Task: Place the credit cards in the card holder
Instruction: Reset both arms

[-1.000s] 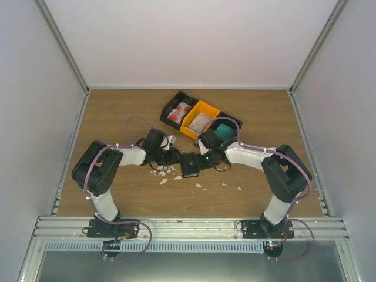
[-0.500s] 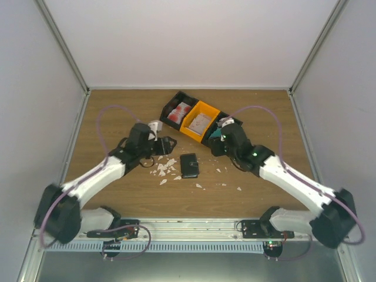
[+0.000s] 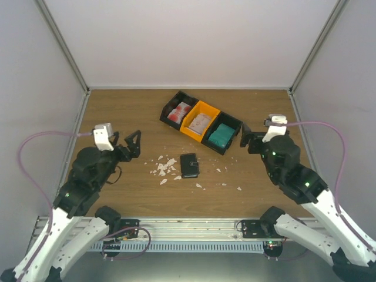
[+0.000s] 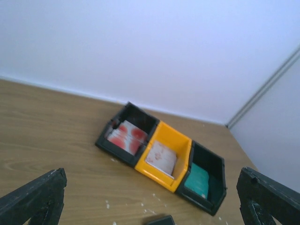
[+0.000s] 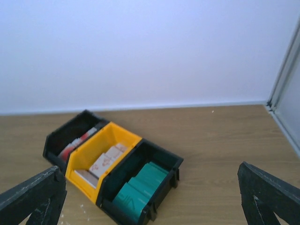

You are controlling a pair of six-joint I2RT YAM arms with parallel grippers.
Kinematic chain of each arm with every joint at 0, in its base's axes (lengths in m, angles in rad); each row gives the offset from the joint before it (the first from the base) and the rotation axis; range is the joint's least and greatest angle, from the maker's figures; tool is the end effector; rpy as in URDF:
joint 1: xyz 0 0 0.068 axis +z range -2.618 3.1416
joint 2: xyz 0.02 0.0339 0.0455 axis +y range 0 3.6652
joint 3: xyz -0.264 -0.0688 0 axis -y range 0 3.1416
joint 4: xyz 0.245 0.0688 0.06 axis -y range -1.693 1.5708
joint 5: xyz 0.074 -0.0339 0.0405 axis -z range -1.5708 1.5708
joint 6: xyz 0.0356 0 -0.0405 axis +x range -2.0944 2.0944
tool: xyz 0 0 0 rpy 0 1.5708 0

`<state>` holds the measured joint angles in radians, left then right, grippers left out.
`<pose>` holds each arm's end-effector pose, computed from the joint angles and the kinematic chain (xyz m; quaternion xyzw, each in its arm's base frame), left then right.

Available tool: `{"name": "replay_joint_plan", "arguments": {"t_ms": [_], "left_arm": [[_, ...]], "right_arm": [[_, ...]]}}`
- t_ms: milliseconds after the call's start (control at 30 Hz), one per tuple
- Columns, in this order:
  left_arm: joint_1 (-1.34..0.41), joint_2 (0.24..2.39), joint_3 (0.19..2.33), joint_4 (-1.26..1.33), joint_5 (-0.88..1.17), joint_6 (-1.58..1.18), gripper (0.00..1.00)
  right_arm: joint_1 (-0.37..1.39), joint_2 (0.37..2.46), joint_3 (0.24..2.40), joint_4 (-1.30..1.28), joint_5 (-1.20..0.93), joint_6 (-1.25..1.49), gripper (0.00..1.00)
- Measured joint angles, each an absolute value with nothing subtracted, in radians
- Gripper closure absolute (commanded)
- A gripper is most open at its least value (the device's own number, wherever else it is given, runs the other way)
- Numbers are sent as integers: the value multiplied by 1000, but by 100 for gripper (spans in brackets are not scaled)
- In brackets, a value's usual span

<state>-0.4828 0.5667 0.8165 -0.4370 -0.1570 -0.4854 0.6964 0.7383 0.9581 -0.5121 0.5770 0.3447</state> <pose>0.1151 -0.0541 0.3536 -0.0510 0.7677 -0.2425 0.5910 0.1277 0.0814 0.3732 0.0325 0.7872 0.0864 0.6097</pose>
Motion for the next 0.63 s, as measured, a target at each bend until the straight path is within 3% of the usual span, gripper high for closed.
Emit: {"name": "replay_joint_plan", "arguments": {"t_ms": [267,633], "left_arm": [[-483,471,933,-544,-294,-402,1],[-483,439,923,-567,-346,-324,1]], "right_arm": [[696,607,1008,-570,673,356,0],[696,488,1010,-618,801,383,1]]}}
